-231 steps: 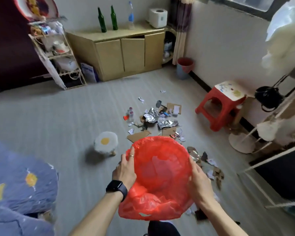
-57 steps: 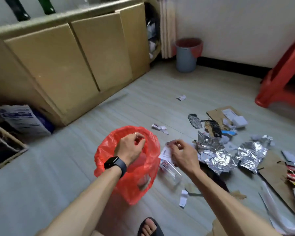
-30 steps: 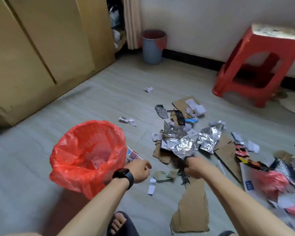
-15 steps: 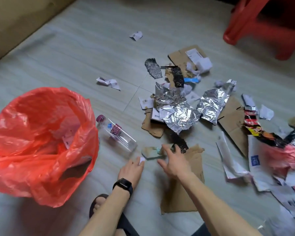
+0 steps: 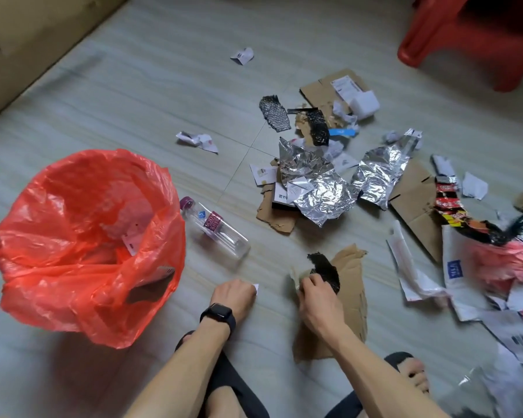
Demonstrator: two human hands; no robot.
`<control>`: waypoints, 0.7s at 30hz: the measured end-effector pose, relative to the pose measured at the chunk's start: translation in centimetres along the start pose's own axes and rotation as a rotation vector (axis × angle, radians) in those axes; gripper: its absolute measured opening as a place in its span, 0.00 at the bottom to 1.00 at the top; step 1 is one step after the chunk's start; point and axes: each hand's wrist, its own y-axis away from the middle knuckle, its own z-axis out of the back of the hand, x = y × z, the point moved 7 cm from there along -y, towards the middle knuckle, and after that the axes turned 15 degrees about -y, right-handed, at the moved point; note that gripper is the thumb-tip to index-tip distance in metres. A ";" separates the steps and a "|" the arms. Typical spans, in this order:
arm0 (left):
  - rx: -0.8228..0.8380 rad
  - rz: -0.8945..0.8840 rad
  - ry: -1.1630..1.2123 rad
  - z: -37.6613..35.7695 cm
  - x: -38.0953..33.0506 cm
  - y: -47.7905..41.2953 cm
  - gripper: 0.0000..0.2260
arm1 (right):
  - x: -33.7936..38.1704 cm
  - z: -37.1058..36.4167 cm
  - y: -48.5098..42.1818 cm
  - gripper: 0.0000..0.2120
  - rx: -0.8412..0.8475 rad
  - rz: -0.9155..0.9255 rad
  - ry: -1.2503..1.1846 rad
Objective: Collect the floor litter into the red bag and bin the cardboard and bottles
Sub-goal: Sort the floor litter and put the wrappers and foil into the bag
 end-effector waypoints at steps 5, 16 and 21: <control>-0.212 0.033 0.149 4.9 3.0 3.3 0.15 | 2.8 5.9 0.7 0.10 -0.056 0.012 -0.188; -0.784 0.251 0.184 22.0 17.1 17.6 0.15 | 21.2 17.4 4.7 0.08 -0.233 0.465 -0.231; -0.757 0.495 0.276 21.2 26.2 22.9 0.11 | 30.8 16.8 7.2 0.09 -0.181 0.693 -0.171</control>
